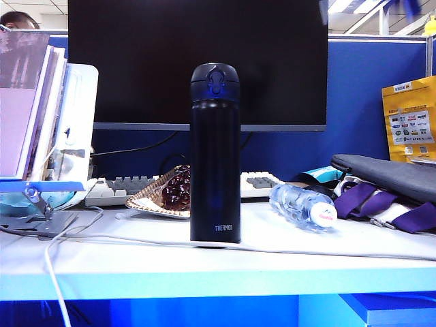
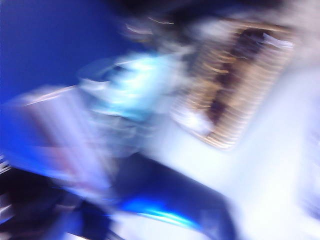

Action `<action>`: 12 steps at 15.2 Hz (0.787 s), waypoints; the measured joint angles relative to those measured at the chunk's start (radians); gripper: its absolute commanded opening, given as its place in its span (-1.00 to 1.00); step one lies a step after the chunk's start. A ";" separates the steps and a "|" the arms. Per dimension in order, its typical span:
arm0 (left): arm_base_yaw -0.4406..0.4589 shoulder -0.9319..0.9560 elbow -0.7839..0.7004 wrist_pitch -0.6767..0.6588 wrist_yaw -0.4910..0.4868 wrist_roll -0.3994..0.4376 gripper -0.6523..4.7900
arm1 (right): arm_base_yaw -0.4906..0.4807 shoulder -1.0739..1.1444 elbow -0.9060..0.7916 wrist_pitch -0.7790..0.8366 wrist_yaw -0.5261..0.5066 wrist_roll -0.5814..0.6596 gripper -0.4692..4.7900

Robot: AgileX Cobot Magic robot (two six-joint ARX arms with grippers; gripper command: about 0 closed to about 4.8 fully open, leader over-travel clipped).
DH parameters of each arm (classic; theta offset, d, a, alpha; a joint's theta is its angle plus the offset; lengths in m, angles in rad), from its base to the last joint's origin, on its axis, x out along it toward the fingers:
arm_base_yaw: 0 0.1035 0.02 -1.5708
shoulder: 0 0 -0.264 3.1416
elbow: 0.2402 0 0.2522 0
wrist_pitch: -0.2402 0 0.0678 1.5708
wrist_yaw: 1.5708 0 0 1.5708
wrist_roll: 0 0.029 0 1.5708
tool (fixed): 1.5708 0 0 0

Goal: Pick up the mineral water bottle and place it vertically to the right of the black thermos cup.

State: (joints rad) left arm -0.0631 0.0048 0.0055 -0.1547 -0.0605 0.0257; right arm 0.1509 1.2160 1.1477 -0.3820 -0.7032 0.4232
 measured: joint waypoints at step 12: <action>0.000 0.000 0.000 0.000 0.000 0.000 -0.78 | 0.075 0.464 0.232 -0.335 0.520 -0.377 1.00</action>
State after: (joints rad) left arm -0.0631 0.0051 0.0055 -0.1547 -0.0605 0.0261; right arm 0.2256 1.6802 1.3800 -0.7174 -0.1829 0.0467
